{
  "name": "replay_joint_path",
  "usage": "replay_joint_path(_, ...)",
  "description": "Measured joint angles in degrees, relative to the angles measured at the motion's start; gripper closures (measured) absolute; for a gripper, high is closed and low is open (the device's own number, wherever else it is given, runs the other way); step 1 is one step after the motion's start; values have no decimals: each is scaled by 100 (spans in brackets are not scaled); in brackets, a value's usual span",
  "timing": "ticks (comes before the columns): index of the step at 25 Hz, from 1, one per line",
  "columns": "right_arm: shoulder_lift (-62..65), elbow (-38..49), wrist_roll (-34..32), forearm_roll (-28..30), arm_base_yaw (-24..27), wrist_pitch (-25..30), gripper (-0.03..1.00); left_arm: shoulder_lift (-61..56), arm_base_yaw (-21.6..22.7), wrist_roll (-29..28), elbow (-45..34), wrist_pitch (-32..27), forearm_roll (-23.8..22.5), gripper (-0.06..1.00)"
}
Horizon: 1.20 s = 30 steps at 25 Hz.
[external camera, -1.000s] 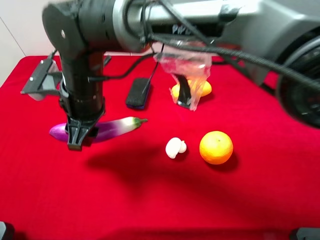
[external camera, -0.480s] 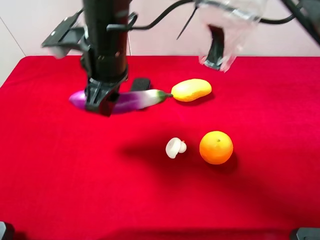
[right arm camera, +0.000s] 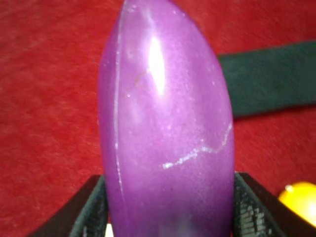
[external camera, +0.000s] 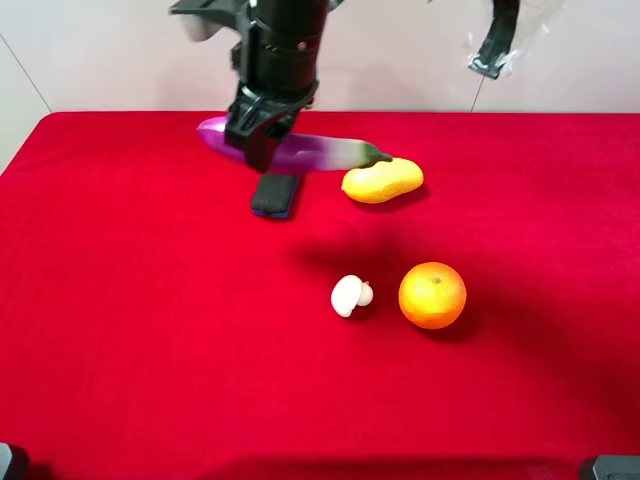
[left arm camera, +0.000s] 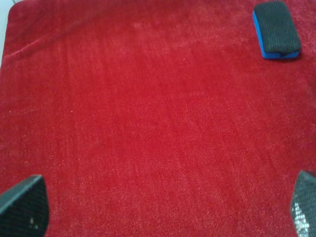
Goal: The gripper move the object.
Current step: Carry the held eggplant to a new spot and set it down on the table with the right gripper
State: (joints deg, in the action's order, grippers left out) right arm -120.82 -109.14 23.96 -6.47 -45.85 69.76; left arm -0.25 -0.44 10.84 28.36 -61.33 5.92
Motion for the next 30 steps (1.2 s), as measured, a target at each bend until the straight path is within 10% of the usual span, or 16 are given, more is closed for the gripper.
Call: replay_joint_path(30, 0, 329, -570, -447, 3213, -145, 58, 0, 0, 0, 0, 0, 0, -3)
